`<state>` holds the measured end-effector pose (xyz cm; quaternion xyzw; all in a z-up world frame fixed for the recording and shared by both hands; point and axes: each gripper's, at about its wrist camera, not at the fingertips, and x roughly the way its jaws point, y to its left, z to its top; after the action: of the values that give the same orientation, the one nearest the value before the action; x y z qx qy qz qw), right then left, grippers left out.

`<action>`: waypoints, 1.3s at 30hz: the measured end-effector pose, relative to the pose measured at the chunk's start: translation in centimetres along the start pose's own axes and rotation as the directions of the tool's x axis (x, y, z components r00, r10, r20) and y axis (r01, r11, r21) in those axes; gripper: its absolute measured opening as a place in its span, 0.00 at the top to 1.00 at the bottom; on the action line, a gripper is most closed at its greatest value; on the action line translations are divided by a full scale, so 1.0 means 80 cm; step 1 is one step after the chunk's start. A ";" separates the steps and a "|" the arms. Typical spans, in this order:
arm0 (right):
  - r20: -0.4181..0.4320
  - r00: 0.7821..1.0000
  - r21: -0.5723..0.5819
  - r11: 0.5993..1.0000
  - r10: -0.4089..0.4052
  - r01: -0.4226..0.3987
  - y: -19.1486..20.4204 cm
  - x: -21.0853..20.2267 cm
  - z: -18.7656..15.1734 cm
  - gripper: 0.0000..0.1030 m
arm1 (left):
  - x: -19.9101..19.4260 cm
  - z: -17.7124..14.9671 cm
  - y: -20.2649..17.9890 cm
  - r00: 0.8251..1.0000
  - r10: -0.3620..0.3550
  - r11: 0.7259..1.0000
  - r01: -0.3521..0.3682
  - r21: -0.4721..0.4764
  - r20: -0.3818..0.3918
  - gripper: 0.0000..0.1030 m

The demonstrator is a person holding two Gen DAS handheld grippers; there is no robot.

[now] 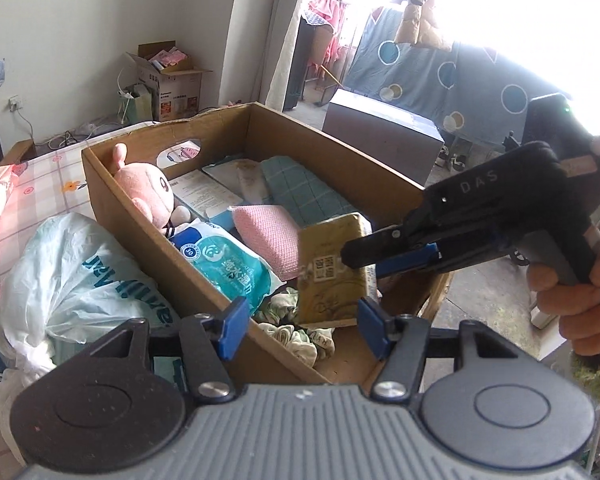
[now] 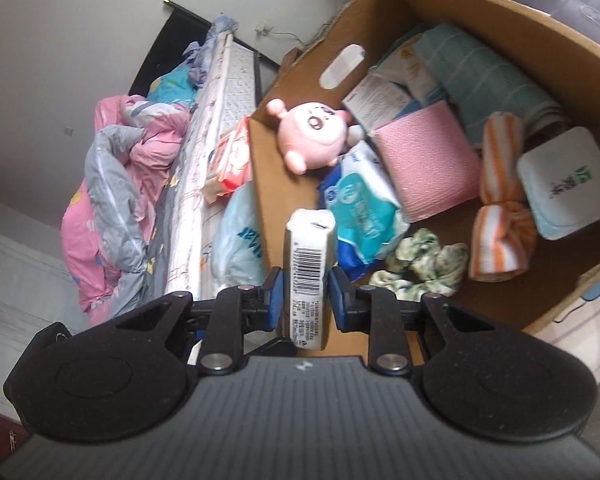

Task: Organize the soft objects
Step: 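Lower the gold box and white carton into the box and open both tools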

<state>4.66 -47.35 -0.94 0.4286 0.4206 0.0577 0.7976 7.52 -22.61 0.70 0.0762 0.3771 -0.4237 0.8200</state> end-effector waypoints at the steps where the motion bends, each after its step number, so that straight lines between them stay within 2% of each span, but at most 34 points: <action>1: -0.008 1.000 0.005 1.000 -0.021 0.021 -0.009 0.002 0.002 0.77 | -0.003 -0.001 0.005 1.000 0.008 1.000 -0.008 -0.012 -0.001 0.40; 4: -0.048 0.996 -0.003 0.997 -0.079 0.079 -0.028 0.012 0.004 0.78 | -0.011 -0.003 0.023 0.999 0.040 0.998 -0.040 -0.056 0.005 0.40; 9: -0.104 0.989 -0.096 0.991 -0.106 0.097 -0.008 0.030 0.005 0.77 | -0.033 0.000 0.049 0.997 0.076 0.991 -0.073 -0.114 0.023 0.40; 12: -0.188 0.974 -0.173 0.980 -0.127 0.094 0.008 0.043 -0.002 0.76 | -0.039 0.001 0.061 0.995 0.092 0.987 -0.087 -0.135 0.030 0.40; 14: -0.218 0.956 -0.241 0.960 -0.196 0.142 0.017 0.045 -0.008 0.76 | -0.044 0.000 0.065 0.994 0.100 0.985 -0.094 -0.141 0.034 0.40; 17: -0.176 0.931 -0.346 0.906 -0.320 0.246 0.032 0.032 -0.006 0.70 | -0.051 -0.002 0.071 0.994 0.100 0.984 -0.092 -0.150 0.047 0.40; 19: -0.131 0.929 -0.364 0.888 -0.347 0.280 0.037 0.016 -0.001 0.59 | -0.054 -0.003 0.074 0.993 0.100 0.984 -0.091 -0.154 0.054 0.40; 21: -0.093 0.931 -0.362 0.883 -0.352 0.298 0.041 0.001 0.006 0.58 | -0.058 -0.005 0.077 0.993 0.104 0.983 -0.093 -0.160 0.063 0.39; 24: -0.058 0.942 -0.355 0.889 -0.330 0.289 0.046 -0.004 0.015 0.58 | -0.065 -0.008 0.083 0.991 0.114 0.980 -0.100 -0.171 0.073 0.39; 26: -0.071 0.953 -0.349 0.902 -0.296 0.254 0.051 0.004 0.018 0.58 | -0.071 -0.011 0.088 0.989 0.124 0.977 -0.108 -0.182 0.079 0.37; 28: -0.112 0.966 -0.309 0.932 -0.231 0.187 0.053 0.019 0.019 0.58 | -0.076 -0.015 0.094 0.988 0.134 0.974 -0.117 -0.191 0.078 0.36; 30: -0.194 0.973 -0.207 0.975 -0.122 0.081 0.050 0.039 0.022 0.58 | -0.079 -0.019 0.100 0.986 0.147 0.970 -0.130 -0.204 0.073 0.36; 33: -0.280 0.960 -0.049 0.999 -0.023 0.010 0.037 0.067 0.026 0.58 | -0.082 -0.025 0.108 0.985 0.159 0.963 -0.141 -0.229 0.062 0.36; 38: -0.379 0.925 0.071 0.997 0.022 0.005 0.023 0.105 0.024 0.57 | -0.086 -0.029 0.113 0.984 0.170 0.958 -0.150 -0.246 0.059 0.36; 39: -0.387 0.922 0.071 0.997 0.020 0.008 0.024 0.109 0.022 0.53 | -0.086 -0.030 0.115 0.984 0.170 0.956 -0.150 -0.250 0.058 0.36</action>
<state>12.07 -43.33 -4.45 0.4380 0.5704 0.1289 0.6827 10.64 -11.37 1.92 -0.0120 0.3863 -0.3088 0.8691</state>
